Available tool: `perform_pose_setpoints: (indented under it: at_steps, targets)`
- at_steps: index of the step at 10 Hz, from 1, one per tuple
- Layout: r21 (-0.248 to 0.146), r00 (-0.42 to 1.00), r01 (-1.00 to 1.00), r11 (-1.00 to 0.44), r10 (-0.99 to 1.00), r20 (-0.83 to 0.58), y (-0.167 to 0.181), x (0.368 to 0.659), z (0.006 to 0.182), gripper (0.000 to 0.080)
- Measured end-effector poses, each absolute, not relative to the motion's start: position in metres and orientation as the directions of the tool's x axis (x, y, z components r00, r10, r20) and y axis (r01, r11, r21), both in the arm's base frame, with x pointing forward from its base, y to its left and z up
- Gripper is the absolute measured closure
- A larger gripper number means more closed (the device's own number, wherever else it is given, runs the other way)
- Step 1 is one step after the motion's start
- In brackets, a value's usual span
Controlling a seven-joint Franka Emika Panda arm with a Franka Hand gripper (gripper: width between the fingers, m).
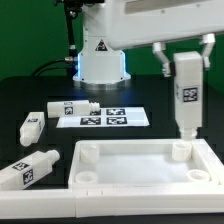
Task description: Assemble desk
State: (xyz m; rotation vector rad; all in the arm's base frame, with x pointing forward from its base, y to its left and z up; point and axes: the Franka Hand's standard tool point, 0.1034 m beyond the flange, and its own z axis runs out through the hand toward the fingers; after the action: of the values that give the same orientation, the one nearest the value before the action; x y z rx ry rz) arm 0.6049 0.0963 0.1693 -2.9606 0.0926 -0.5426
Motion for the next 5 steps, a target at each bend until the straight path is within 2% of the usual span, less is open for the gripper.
perform_pose_setpoints:
  at_steps: [2, 3, 5]
  targets:
    - [-0.141, 0.861, -0.034, -0.989, -0.1, 0.498, 0.094, 0.607, 0.171, 0.0515]
    - [-0.133, 0.854, -0.021, -0.991, -0.087, 0.514, 0.096, 0.605, 0.167, 0.0515]
    - [-0.072, 0.883, 0.11, -0.991, 0.064, 0.465, 0.109, 0.623, 0.17, 0.0515]
